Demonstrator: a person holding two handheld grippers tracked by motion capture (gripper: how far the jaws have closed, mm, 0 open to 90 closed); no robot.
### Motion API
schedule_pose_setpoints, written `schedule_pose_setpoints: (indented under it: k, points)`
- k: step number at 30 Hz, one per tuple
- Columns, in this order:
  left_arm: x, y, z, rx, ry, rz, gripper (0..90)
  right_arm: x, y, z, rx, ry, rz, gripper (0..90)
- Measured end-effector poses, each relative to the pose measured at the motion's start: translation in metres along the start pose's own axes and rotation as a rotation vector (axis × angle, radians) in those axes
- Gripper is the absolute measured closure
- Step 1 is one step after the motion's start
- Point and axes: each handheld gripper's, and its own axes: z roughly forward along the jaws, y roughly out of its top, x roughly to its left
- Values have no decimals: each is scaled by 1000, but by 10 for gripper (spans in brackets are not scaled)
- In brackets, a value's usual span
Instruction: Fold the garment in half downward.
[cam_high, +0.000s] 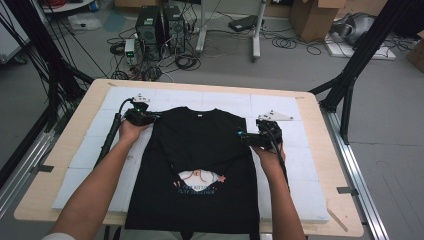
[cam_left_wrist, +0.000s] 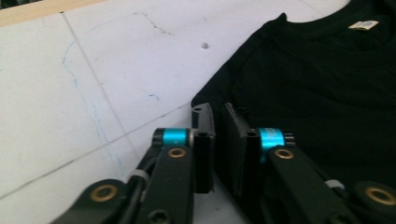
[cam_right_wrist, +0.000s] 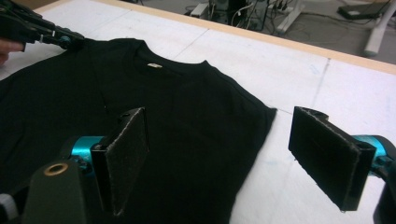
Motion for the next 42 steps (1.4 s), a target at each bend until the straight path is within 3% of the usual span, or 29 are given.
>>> schedule_pose_setpoints:
  k: [7,11,16,21,23,26,29,32,35,38,42]
  points:
    - [2,-1,0,-5,-13,-18,848,-9,23,35,33,11,30,196]
    - [2,-1,0,-7,-18,-25,847,-21,36,57,70,-38,25,235]
    - [3,-1,0,-10,-22,-34,847,-33,36,82,160,-115,11,269]
    - [3,-1,0,-9,-24,-35,847,-44,22,99,238,-146,32,315]
    - [3,-1,0,-8,-24,-35,848,-43,20,104,254,-155,33,346]
    - [3,-1,0,-8,-23,-31,848,-41,15,111,267,-184,58,484]
    - [3,-1,0,-7,-19,-26,847,-36,11,119,298,-171,45,530]
    - [3,-1,0,-6,-20,-25,847,-36,11,119,292,-170,74,579]
    - [3,-1,0,-6,-20,-25,848,-36,11,117,289,-170,91,707]
    - [2,-1,-1,-8,-15,-24,850,-34,11,117,295,-153,69,824]
    - [2,-3,-7,-65,3,-54,858,-31,15,115,283,-163,20,839]
